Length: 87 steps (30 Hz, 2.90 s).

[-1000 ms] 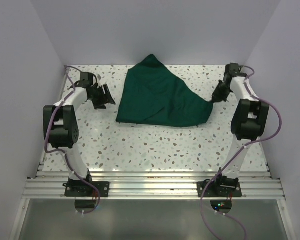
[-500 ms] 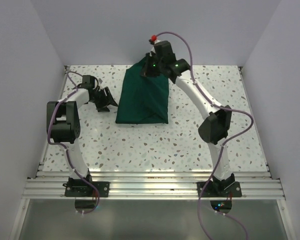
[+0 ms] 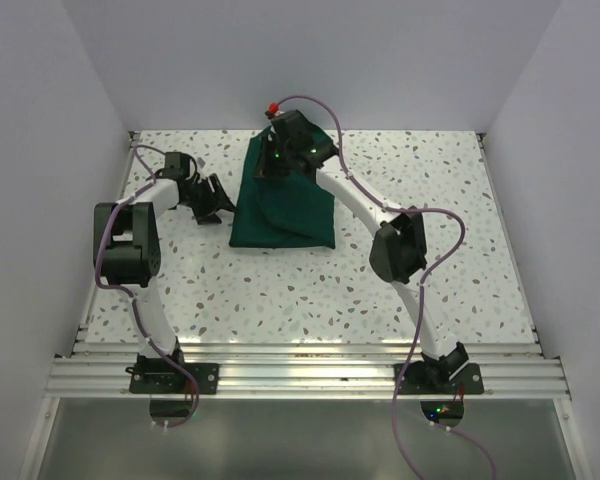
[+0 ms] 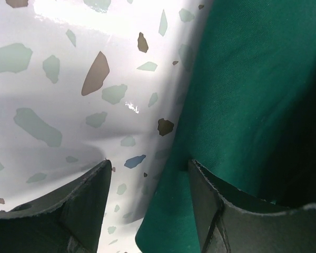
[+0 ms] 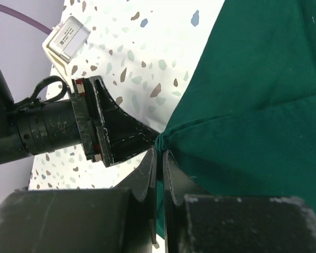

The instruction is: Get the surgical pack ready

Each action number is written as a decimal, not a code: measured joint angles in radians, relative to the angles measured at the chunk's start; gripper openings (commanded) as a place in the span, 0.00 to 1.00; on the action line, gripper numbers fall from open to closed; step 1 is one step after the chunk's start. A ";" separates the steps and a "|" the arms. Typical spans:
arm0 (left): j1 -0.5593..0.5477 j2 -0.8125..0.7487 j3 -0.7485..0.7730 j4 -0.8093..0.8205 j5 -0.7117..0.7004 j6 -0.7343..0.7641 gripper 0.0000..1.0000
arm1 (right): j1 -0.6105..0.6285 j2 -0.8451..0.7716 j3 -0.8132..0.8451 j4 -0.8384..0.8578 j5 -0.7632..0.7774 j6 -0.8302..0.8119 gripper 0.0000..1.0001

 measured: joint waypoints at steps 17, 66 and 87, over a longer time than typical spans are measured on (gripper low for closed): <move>0.000 0.000 -0.009 0.030 0.005 -0.036 0.64 | 0.011 0.146 0.025 0.065 -0.035 0.074 0.00; 0.059 -0.092 -0.013 0.006 -0.060 -0.061 0.69 | 0.064 0.206 0.035 0.058 -0.130 0.085 0.02; 0.060 -0.064 0.015 -0.005 -0.042 -0.057 0.72 | 0.077 0.189 0.052 0.045 -0.185 0.082 0.54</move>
